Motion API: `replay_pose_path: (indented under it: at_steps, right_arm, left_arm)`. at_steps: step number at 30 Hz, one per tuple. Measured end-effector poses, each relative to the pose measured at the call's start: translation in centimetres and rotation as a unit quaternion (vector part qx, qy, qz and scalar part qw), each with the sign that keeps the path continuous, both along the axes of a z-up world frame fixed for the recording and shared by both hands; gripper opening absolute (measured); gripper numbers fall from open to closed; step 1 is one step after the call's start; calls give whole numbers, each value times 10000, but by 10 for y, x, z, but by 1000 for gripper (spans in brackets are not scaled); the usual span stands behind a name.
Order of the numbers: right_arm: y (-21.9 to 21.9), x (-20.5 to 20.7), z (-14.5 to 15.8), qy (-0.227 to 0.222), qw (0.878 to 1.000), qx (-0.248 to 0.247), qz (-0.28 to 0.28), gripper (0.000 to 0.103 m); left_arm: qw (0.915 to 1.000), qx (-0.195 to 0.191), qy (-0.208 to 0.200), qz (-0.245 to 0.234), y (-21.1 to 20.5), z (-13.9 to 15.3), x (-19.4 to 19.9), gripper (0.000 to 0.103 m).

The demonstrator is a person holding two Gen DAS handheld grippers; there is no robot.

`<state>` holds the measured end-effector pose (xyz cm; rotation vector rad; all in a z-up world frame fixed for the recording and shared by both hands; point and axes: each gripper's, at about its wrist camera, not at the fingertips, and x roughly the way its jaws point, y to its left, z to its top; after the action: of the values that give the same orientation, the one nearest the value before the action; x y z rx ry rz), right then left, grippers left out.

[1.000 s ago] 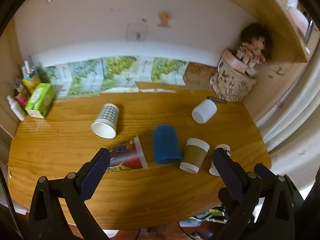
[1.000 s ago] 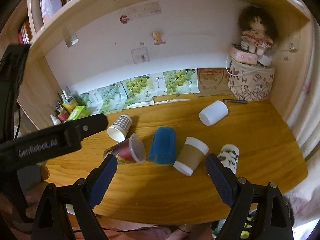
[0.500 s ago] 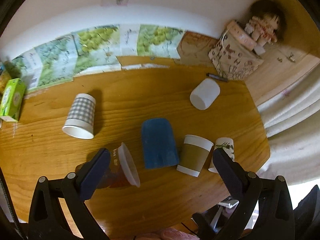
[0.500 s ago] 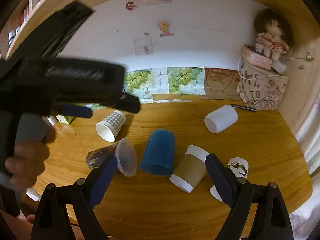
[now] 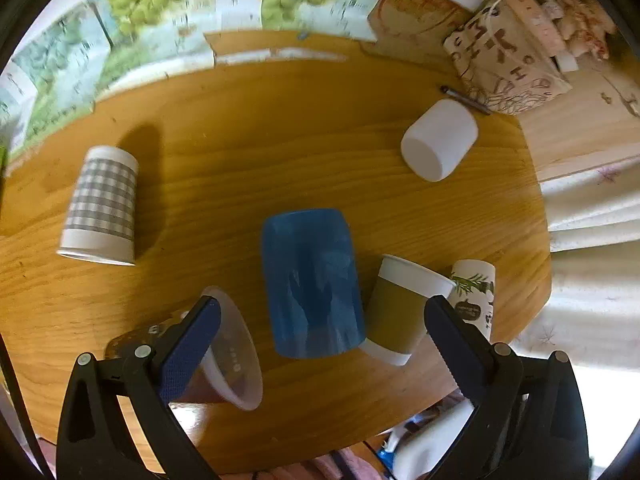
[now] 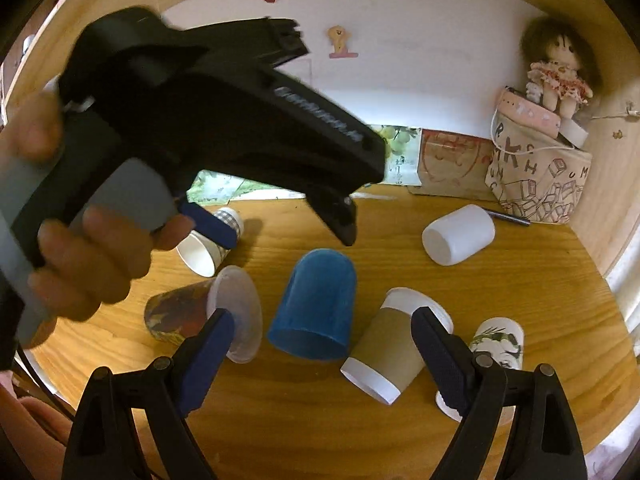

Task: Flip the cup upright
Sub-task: 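Close the left gripper around the blue cup's body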

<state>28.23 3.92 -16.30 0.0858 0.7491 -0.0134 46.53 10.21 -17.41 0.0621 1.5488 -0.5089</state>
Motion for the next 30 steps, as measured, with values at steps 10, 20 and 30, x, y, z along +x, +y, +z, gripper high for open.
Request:
replay_pose_path:
  at_steps: [10,20,30]
  right_arm:
    - [11,6,-28,199,9998,88,41,90]
    - [17,8,-40,356,9991,228,-61,90]
    - [15,9,-44,430,9985,254,-209,90]
  left_arm:
    - [9976,149,649,195,-4,-33,14,100]
    - [9953,335,893,196,-10,-52,19,95]
    - [9927,336,1148,164,-6,-67,25,79]
